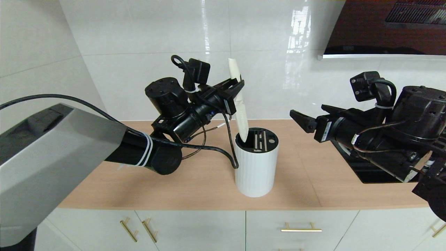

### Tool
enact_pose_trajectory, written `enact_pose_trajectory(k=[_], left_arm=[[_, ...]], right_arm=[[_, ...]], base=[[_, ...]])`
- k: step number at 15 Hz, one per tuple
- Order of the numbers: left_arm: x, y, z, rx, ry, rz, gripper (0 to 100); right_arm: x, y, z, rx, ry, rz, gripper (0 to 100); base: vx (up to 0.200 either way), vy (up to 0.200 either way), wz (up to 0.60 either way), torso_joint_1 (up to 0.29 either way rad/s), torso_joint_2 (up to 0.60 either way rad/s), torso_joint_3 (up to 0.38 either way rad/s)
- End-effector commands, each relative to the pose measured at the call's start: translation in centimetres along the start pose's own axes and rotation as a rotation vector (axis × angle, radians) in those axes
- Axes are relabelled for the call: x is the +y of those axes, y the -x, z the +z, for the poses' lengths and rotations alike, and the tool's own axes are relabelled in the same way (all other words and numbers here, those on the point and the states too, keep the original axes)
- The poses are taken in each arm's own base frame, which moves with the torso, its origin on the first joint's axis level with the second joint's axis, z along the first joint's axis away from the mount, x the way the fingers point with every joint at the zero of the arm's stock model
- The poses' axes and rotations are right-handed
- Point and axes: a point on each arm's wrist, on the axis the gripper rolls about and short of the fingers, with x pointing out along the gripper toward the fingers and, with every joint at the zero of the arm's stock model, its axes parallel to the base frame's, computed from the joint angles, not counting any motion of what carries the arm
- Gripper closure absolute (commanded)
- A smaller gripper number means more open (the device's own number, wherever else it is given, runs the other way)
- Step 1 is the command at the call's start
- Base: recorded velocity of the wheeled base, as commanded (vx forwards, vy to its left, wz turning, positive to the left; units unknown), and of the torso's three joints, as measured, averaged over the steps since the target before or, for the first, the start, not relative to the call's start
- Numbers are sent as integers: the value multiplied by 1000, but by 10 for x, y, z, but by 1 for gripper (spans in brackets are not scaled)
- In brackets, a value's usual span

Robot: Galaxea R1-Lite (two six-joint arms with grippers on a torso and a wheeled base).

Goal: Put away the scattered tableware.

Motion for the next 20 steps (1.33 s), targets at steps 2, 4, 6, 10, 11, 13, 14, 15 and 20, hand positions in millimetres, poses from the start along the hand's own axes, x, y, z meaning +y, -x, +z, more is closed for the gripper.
enact_pose_trajectory(k=[2, 4, 6, 10, 11, 13, 14, 15, 20], left_arm=[[-7, -3, -14, 26, 15, -15, 100], [-10, -3, -18, 34, 20, -13, 100], [-11, -3, -19, 37, 22, -14, 100], [-10, -3, -30, 63, 29, -13, 100], [-10, -3, -34, 72, 31, -12, 100], [-10, -3, -41, 88, 34, -12, 100], [-10, -3, -42, 91, 35, -13, 100], [-10, -3, -47, 104, 38, -13, 100], [-14, -3, -66, 142, 48, -22, 100]], right_arm=[[0, -1, -2, 6, 0, 0, 0], [0, -2, -3, 10, 1, 2, 0], [0, -3, -4, 13, 1, 0, 0], [0, -4, -6, 18, 1, 0, 0], [0, -4, -7, 21, 2, 0, 0], [0, -5, -7, 23, 2, -1, 0], [0, -6, -8, 26, 2, -1, 0], [0, -6, -10, 30, 3, -1, 0], [0, -7, -12, 36, 3, -1, 0]], base=[[0, 0, 0, 0, 0, 0], [0, 0, 0, 0, 0, 0], [0, 0, 0, 0, 0, 0], [0, 0, 0, 0, 0, 0], [0, 0, 0, 0, 0, 0], [0, 0, 0, 0, 0, 0], [0, 0, 0, 0, 0, 0], [0, 0, 0, 0, 0, 0], [0, 0, 0, 0, 0, 0]])
